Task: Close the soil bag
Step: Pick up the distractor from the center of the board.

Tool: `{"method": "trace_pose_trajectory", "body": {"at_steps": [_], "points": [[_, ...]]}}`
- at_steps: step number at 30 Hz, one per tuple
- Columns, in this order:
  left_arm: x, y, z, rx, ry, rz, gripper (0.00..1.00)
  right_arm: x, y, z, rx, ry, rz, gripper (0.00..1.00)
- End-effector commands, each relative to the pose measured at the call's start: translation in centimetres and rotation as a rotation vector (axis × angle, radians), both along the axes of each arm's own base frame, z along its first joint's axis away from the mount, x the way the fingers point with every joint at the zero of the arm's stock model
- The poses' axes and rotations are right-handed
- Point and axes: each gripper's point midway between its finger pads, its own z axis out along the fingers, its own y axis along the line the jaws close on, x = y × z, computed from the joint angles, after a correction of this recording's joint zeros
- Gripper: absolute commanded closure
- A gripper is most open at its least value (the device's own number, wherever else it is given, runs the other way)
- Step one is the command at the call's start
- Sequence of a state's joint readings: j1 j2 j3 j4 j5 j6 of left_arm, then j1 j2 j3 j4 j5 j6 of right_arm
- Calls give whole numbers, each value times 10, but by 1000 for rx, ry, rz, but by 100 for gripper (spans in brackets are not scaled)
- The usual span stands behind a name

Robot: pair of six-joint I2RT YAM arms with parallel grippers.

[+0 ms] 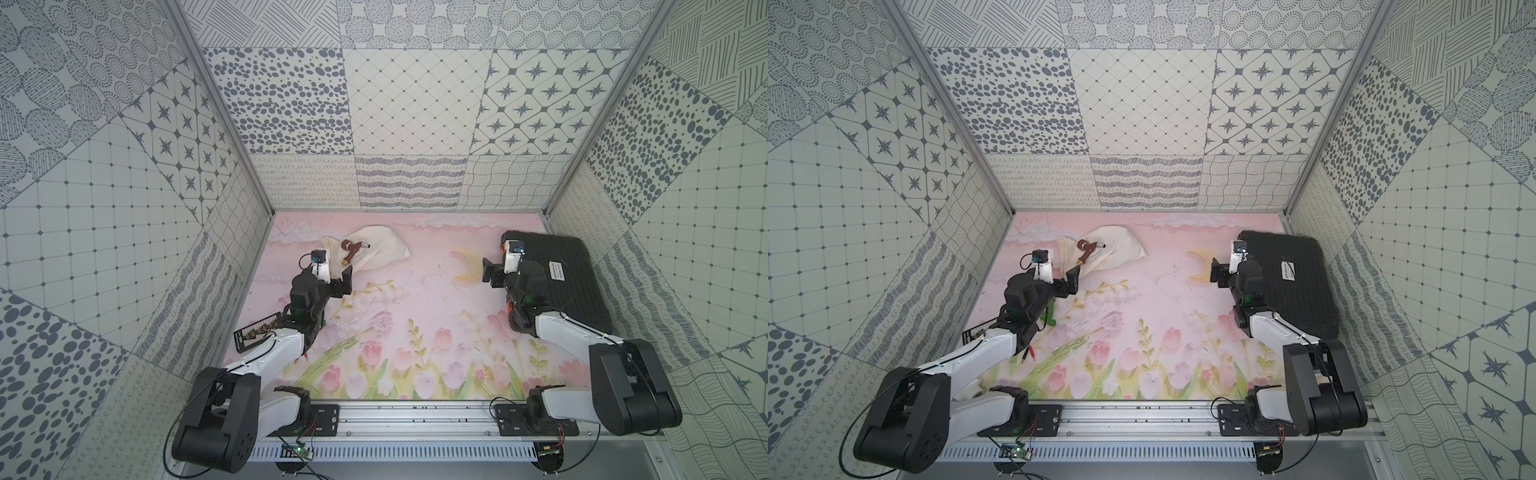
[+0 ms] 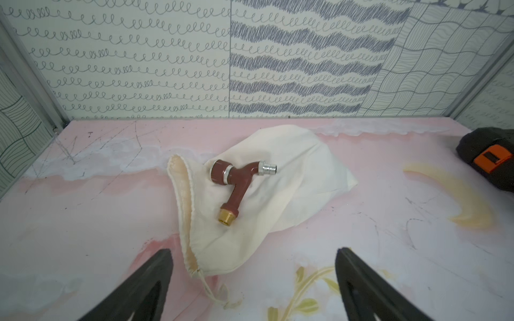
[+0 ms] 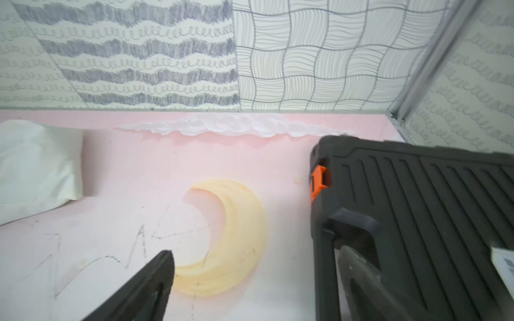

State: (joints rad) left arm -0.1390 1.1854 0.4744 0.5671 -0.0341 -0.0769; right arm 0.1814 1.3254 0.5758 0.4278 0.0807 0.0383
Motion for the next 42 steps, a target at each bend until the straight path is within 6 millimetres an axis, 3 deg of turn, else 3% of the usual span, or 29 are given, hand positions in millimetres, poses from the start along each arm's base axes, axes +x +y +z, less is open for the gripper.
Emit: {"method": "trace_pose_trajectory", "body": {"at_steps": [1, 4, 10, 17, 21, 29, 34, 42], "points": [[-14, -18, -19, -48, 276, -14, 10, -10, 33, 4, -26, 121, 78, 3], [1, -22, -30, -42, 408, -4, 13, -8, 59, 15, -36, 127, 146, 3], [38, -21, -70, -3, 686, 28, 31, -11, 102, 15, -24, 126, 251, 3], [71, -7, -104, -4, 829, 46, 51, -7, 120, 16, 61, 139, 297, 3], [76, -9, -129, -9, 938, 8, 60, -7, 127, 22, 84, 126, 329, 3], [92, 2, -154, 87, 1012, 30, 60, -11, 133, 24, 91, 122, 371, 3], [109, 2, -153, 115, 986, 18, 56, -13, 136, 23, 100, 122, 391, 3], [119, -10, -160, 129, 990, -54, 53, -11, 142, 15, 122, 143, 407, 3]]}}
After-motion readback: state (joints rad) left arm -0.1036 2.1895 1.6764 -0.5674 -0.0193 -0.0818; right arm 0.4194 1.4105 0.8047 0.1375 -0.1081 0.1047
